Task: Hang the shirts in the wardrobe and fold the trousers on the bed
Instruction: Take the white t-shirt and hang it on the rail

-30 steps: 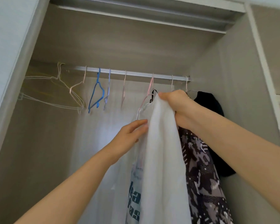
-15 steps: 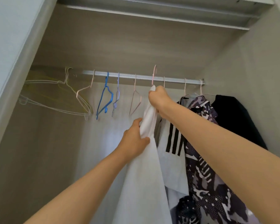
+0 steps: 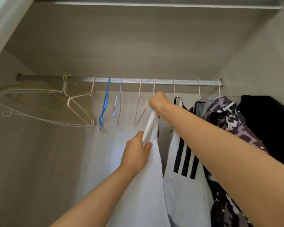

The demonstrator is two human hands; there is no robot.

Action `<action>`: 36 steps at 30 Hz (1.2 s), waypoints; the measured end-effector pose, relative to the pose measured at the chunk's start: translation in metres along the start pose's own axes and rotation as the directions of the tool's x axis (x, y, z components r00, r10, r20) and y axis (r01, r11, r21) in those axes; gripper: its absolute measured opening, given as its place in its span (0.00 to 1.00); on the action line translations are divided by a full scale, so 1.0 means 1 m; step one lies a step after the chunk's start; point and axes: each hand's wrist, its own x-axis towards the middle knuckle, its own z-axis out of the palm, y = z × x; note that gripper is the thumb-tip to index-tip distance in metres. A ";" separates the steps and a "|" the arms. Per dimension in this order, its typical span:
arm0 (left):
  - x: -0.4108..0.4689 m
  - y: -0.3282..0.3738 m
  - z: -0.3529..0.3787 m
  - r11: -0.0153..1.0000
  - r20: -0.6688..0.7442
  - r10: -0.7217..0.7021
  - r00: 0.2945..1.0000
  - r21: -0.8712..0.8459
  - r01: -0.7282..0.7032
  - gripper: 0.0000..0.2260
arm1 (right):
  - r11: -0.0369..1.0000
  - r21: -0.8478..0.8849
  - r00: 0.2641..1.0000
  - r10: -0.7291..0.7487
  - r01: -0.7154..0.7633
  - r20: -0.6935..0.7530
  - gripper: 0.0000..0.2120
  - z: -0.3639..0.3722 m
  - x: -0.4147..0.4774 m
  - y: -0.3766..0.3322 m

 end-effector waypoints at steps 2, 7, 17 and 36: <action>-0.005 -0.008 0.003 1.000 0.013 -0.009 1.000 0.008 0.009 0.08 | 1.000 0.018 1.000 0.017 -0.017 0.004 0.18 0.007 0.001 0.008; -0.017 -0.021 0.003 0.999 0.046 -0.009 0.999 0.041 0.007 0.08 | 0.995 -0.098 1.000 -0.028 0.027 -0.006 0.15 0.012 -0.009 0.019; -0.074 -0.020 -0.005 0.997 0.093 -0.018 0.996 0.071 0.012 0.07 | 0.879 -0.423 0.972 -0.236 0.220 0.016 0.26 0.020 -0.087 0.042; -0.193 -0.017 -0.083 0.976 0.120 -0.103 0.987 0.203 0.077 0.13 | 0.553 -0.646 0.817 -0.539 0.527 0.204 0.24 0.018 -0.231 0.075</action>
